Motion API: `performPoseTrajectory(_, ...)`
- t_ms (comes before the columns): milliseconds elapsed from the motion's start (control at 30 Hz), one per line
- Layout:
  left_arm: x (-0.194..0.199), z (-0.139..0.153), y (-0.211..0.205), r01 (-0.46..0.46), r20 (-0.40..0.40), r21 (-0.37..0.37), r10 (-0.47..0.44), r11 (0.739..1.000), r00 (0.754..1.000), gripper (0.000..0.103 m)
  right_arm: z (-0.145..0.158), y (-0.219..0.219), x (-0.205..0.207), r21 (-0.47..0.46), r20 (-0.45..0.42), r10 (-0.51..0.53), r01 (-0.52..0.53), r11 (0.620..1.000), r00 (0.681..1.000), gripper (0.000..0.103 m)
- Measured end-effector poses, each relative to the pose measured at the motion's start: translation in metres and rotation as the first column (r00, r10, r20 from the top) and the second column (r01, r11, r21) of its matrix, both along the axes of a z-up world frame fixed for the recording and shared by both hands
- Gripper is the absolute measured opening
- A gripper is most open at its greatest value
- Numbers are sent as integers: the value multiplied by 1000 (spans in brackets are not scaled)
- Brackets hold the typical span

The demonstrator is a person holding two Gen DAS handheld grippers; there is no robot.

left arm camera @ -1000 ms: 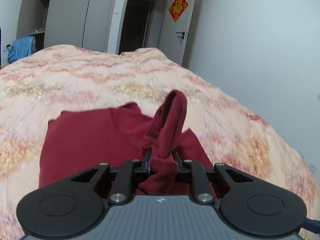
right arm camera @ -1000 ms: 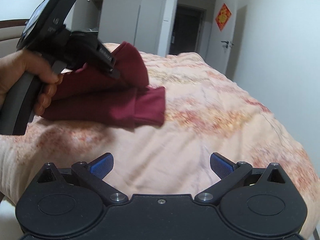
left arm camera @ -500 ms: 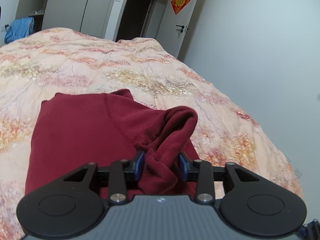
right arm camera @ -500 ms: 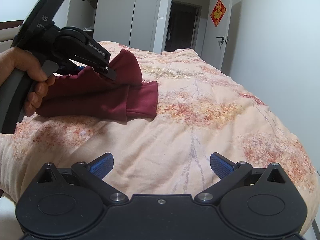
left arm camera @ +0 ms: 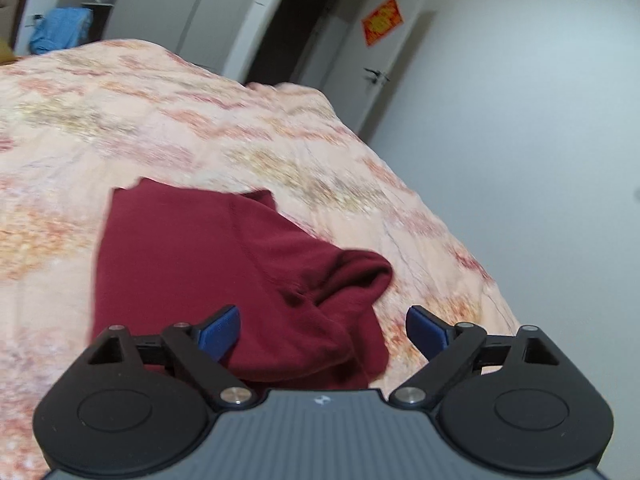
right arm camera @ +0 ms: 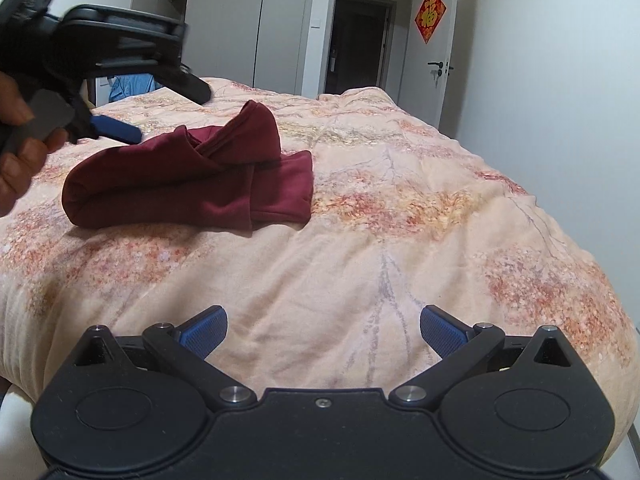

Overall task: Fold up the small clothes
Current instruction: 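Open the left gripper to release the folded side, then move the right gripper over the other side edge of the red sweater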

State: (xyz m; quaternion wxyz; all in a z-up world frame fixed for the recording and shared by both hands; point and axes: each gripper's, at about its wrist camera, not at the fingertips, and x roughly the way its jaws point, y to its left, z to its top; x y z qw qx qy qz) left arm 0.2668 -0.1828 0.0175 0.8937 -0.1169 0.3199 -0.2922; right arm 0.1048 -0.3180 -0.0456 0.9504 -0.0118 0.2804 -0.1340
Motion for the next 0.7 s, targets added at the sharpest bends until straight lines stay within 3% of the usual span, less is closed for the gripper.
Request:
performPoseTrajectory(233,6,7,43,-175,-13,17,176,984,984,103,7,6,19,11,43,34,-35,999,998,103)
performPoseTrajectory(433,17,-9,86,-342,-85,83,349,936,933,103,27,10,51,77,122,106,-116,990,987,103)
performPoseTrajectory(567,20,-25,107,-385,-137,105,397,917,908,103,44,8,83,192,179,117,-151,970,977,103)
performPoseTrajectory(700,19,-39,114,-380,-167,127,397,916,902,103,53,11,115,272,196,109,-161,949,974,103)
